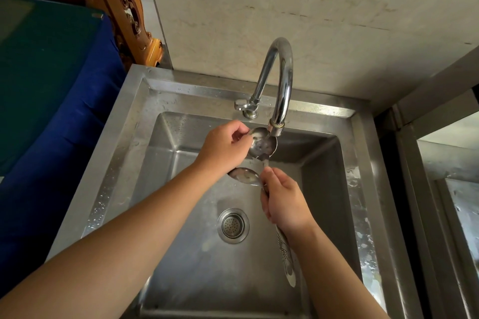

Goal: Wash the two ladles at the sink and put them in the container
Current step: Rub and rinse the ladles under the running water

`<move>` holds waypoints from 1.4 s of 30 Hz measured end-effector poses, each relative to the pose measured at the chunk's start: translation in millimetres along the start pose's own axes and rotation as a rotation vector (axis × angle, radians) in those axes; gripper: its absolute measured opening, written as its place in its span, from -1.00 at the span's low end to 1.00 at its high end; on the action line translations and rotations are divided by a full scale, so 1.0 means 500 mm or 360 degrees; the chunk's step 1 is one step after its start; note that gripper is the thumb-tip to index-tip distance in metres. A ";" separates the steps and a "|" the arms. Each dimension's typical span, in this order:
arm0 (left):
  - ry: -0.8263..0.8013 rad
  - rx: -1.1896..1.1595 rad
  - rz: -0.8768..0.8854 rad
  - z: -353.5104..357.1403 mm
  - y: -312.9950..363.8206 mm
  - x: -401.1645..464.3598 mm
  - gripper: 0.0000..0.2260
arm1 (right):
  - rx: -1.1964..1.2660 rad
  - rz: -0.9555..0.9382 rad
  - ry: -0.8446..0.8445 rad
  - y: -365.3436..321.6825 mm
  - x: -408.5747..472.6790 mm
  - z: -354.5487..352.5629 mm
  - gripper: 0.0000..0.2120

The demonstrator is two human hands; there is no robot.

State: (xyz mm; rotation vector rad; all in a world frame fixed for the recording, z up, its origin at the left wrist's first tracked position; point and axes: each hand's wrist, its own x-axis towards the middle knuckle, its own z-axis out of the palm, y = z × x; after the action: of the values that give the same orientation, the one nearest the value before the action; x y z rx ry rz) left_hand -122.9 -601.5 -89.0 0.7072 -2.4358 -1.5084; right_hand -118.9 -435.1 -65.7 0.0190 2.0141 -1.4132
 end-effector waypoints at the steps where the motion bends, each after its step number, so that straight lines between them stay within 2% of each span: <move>1: -0.0010 -0.0037 0.0000 -0.003 0.003 -0.002 -0.90 | 0.0045 0.0001 0.0001 -0.001 0.001 0.001 -0.67; 6: -0.0138 -0.0105 -0.0004 -0.008 0.013 -0.007 -0.85 | -0.0015 -0.0057 0.0024 -0.004 0.003 -0.001 -0.65; 9: -0.0184 0.0032 -0.0094 -0.004 0.010 -0.009 -0.55 | -0.0109 -0.0057 0.0004 -0.003 -0.001 -0.001 -0.65; 11: -0.0182 0.0155 -0.0133 -0.003 0.010 -0.004 -0.45 | -0.0142 -0.0042 -0.0014 0.000 -0.006 0.002 -0.65; 16: -0.0010 0.0298 -0.0021 0.005 0.007 0.004 -0.57 | -0.0195 -0.0021 -0.0011 0.004 -0.012 0.007 -0.60; 22: 0.0054 0.0303 0.0043 0.001 0.002 0.002 -0.70 | 0.0012 0.0053 -0.0092 0.002 -0.012 0.000 -0.65; 26: -0.0022 0.0150 -0.0042 -0.003 0.008 0.001 -0.83 | 0.0235 0.0135 -0.0161 -0.001 -0.008 -0.007 -0.65; 30: -0.0185 -0.0173 -0.0270 -0.004 0.025 -0.006 -0.79 | 0.0466 0.0189 -0.0183 0.004 0.000 -0.007 -0.68; 33: -0.0331 -0.0472 -0.0405 -0.003 0.030 -0.017 -0.72 | 0.0422 0.0111 -0.0123 0.013 0.006 -0.009 -0.73; 38: -0.0481 -0.1059 -0.0799 -0.004 0.039 -0.023 -0.55 | 0.0362 -0.0065 -0.0053 0.029 0.011 -0.015 -0.63; 42: -0.0655 -0.1101 -0.0836 -0.016 0.030 -0.021 -0.54 | 0.0246 -0.0215 -0.0071 0.045 0.013 -0.020 -0.67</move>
State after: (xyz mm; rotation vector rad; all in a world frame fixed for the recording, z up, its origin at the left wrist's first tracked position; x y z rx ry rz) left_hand -115.1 -597.0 -71.1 0.9823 -1.7737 -2.7256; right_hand -120.7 -419.9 -85.8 -0.0820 1.8959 -1.6370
